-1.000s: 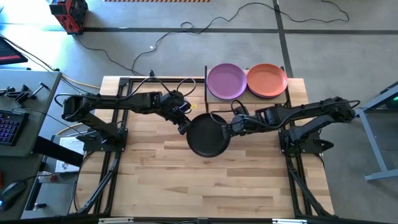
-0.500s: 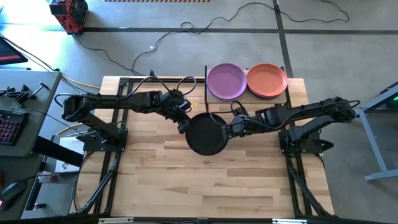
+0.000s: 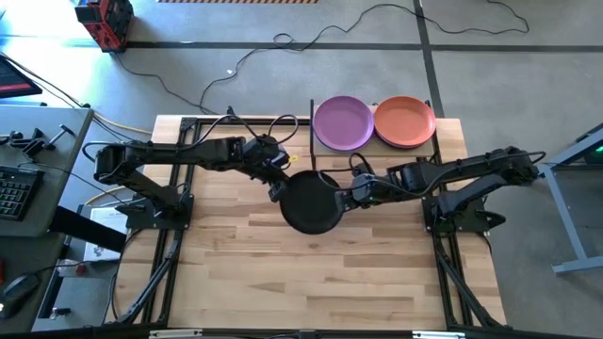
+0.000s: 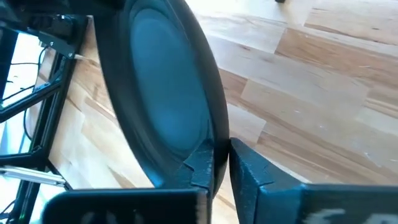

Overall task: Place and stack plates onto a shelf
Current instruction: Stack the black plate on top of the purple plate on the shelf

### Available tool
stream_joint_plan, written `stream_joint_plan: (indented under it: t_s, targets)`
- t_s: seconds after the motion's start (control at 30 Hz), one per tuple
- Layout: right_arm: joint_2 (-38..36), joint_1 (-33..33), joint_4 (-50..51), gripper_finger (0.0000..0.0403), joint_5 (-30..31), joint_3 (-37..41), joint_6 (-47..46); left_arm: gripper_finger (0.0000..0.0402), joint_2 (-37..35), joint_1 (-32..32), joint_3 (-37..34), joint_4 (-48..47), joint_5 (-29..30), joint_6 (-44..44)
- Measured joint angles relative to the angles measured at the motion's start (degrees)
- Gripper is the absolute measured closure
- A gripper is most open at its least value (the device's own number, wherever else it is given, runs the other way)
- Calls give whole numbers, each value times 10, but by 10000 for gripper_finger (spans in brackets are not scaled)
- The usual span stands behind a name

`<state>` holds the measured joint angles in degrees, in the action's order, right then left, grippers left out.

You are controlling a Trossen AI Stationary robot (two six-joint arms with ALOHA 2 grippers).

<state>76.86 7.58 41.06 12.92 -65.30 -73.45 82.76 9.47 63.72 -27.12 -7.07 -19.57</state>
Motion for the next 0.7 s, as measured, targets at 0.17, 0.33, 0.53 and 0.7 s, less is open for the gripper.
stream_joint_plan:
  t_s: [0.17,0.33,0.53,0.7]
  targets:
    - [0,0,-5,331,13,-1,-11,395,0,0,0,1,-8,22]
    - [0,-1,-30,282,18,-1,-9,396,0,12,0,-8,-16,39]
    - [0,-17,-35,262,66,-1,-2,396,-6,32,1,-16,-13,49]
    - [0,-44,-43,261,77,-1,38,396,-16,51,0,-13,-9,52]
